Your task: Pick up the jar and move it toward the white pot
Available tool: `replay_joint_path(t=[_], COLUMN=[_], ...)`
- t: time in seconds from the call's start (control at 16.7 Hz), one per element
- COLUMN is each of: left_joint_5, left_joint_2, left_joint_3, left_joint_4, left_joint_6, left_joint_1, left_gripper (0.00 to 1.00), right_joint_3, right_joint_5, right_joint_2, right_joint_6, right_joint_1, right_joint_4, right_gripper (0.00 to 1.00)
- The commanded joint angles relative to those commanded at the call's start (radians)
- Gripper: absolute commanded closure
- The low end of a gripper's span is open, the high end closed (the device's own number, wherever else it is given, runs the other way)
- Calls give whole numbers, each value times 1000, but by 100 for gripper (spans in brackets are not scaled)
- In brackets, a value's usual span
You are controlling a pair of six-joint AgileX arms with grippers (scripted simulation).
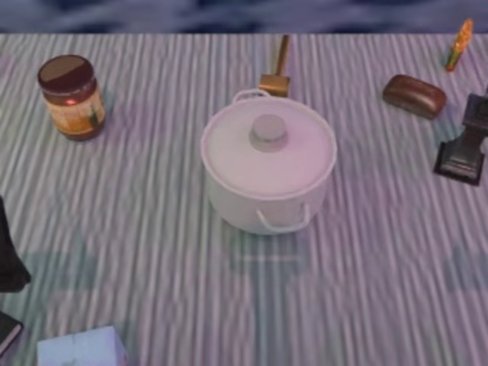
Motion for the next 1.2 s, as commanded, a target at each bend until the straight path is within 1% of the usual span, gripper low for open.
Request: replay_joint_path(t=[0.18,0.3,0.54,0.72,0.9,1.2], left_joint_5=[3,17,71,119,163,206], left_joint_2=[8,53,256,479,744,1214], left_joint_3=[8,53,270,540,876,1442], left_joint_4=[-6,-36,-173,-319,-483,-745], left_joint_6=[1,7,32,56,79,112], left_joint_1=[-1,-8,-31,-51,-69,-90], left_gripper=[0,0,0,0,0,0], right_joint_3=[0,0,0,0,0,0], right_joint_5=[0,0,0,0,0,0], right_joint_2=[0,0,0,0,0,0], right_joint_6=[0,0,0,0,0,0], right_joint_1=[0,0,0,0,0,0], right_joint_4=[0,0,0,0,0,0], right_gripper=[0,0,0,0,0,0])
